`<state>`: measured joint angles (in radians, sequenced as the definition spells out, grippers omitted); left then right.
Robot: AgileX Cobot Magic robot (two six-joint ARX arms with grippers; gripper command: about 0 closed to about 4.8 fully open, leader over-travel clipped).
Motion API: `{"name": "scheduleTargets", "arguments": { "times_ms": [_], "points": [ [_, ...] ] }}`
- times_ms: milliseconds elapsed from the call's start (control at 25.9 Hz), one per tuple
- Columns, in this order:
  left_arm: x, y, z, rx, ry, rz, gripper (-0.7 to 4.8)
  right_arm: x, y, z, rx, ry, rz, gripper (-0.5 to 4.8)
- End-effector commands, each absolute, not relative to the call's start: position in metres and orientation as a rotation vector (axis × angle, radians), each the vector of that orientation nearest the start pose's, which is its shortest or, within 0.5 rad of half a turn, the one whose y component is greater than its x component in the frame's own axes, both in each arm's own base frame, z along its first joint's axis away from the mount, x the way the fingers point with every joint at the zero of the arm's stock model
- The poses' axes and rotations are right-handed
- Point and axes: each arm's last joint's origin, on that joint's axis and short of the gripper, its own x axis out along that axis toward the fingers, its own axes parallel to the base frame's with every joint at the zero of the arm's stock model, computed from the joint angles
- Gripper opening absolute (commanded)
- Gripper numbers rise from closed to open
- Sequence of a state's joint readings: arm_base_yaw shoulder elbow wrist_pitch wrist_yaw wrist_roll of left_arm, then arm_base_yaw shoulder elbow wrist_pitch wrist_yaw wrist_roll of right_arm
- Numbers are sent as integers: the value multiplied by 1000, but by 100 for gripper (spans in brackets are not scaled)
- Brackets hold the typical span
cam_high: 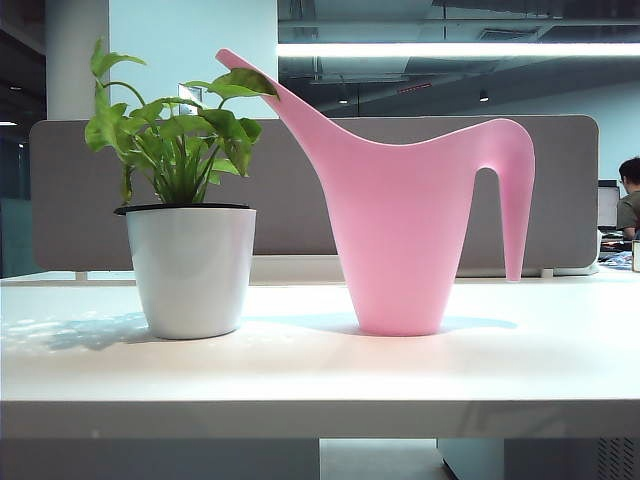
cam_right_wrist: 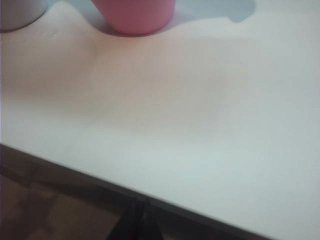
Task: Pick up the watering can from the table, water the potted plant, and put the can back.
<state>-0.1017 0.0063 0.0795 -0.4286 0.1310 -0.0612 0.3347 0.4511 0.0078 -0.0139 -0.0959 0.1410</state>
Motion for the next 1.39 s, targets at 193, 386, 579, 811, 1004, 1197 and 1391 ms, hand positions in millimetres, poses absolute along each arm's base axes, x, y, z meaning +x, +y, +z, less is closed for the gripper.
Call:
{"name": "scheduleTargets", "arguments": {
  "times_ms": [193, 386, 579, 811, 1004, 1197, 1391],
  "points": [
    [86, -13, 150, -65, 357, -225, 3, 104, 39, 130, 90, 420, 406, 0],
    [92, -13, 160, -63, 181, -231, 3, 95, 33, 150, 121, 182, 404, 0],
    [96, -14, 161, -61, 52, -235, 3, 95, 23, 159, 134, 78, 306, 0],
    [96, -14, 155, -62, 120, -232, 3, 95, 21, 158, 135, 79, 294, 0],
    [96, -14, 154, -62, 135, -232, 3, 97, 9, 158, 139, 69, 162, 0],
    [95, -14, 150, -63, 176, -230, 3, 97, 6, 158, 140, 68, 135, 0],
    [95, -14, 150, -63, 176, -230, 3, 97, 6, 158, 140, 68, 135, 0]
  ]
}}
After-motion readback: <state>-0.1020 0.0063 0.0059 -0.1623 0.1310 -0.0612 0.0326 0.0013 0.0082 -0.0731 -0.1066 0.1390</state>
